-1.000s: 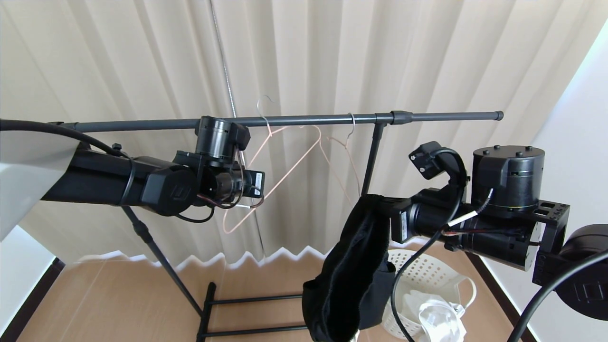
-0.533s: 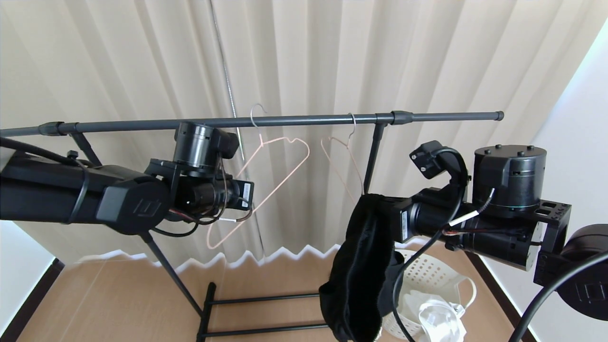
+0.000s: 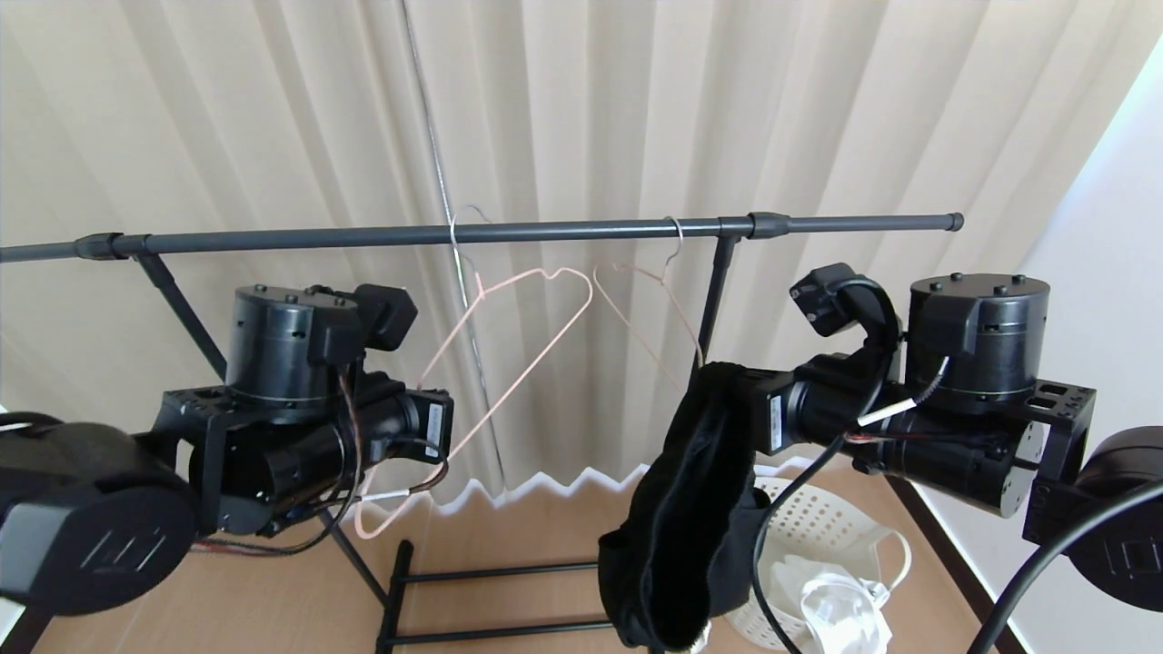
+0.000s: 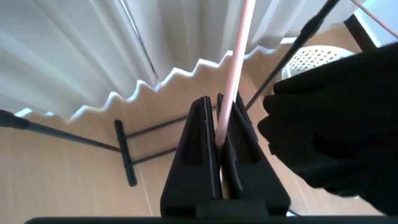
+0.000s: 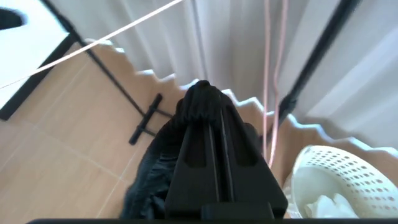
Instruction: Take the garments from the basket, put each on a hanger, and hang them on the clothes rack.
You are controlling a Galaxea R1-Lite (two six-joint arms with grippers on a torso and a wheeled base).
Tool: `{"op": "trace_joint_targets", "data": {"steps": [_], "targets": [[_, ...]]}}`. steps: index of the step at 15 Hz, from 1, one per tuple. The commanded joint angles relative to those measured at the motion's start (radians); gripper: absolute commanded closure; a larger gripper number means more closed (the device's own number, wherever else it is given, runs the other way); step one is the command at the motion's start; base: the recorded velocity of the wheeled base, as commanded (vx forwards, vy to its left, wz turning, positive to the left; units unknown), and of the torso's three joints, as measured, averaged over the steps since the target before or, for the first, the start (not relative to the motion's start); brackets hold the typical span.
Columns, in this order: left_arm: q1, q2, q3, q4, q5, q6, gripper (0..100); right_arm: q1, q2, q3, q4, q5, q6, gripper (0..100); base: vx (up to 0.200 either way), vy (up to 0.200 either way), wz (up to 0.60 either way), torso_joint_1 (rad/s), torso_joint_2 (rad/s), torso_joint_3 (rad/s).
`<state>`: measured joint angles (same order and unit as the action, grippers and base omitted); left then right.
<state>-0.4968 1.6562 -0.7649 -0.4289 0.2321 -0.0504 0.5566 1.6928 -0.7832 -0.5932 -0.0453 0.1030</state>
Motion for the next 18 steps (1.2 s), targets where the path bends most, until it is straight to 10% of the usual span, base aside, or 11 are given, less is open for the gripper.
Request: {"op": "trace_joint_targets", "data": {"steps": [1,6,12,18], "targets": [[-0.023,-0.088,0.171,-0.119,0.000,0.055,100,0.005,-0.001,-0.022,0.003,-0.051,-0.025,100,0.000,0.000,0.00,0.000,0.00,0.000],[-0.060,-0.095,0.472,-0.564,-0.070,0.184,100,0.032,0.021,-0.126,0.032,-0.352,-0.212,100,0.000,0.000,0.00,0.000,0.00,0.000],[-0.108,-0.099,0.579,-0.666,-0.177,0.270,100,0.029,0.041,-0.203,0.033,-0.547,-0.301,100,0.000,0.000,0.00,0.000,0.00,0.000],[-0.174,-0.090,0.615,-0.689,-0.178,0.270,100,0.011,0.077,-0.231,0.030,-0.573,-0.301,100,0.000,0.000,0.00,0.000,0.00,0.000]]}}
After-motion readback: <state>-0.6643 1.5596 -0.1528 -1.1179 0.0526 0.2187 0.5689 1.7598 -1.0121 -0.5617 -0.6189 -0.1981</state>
